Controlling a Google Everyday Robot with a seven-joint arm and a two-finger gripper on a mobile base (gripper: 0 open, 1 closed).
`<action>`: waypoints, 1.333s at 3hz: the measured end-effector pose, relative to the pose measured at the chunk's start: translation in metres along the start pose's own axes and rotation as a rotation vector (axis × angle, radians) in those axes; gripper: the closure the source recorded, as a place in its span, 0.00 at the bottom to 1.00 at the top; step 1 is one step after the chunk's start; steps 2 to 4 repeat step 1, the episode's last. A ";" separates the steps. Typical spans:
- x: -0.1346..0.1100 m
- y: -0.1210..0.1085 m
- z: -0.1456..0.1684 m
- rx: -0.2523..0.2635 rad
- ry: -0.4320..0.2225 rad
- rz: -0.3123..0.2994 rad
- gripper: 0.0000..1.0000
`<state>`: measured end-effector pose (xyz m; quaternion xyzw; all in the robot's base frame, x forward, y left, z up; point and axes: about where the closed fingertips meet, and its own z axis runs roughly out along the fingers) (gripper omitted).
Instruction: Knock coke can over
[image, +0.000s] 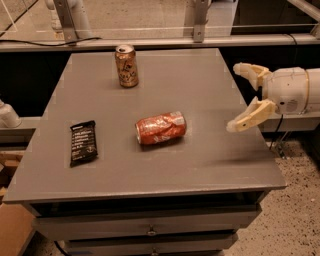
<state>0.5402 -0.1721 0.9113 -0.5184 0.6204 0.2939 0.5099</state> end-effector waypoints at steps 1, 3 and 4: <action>0.000 0.000 0.000 0.000 0.000 0.000 0.00; 0.000 0.000 0.000 0.000 0.000 0.000 0.00; 0.000 0.000 0.000 0.000 0.000 0.000 0.00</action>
Offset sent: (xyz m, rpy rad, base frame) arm 0.0000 0.0000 0.0000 0.0000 0.0000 0.0000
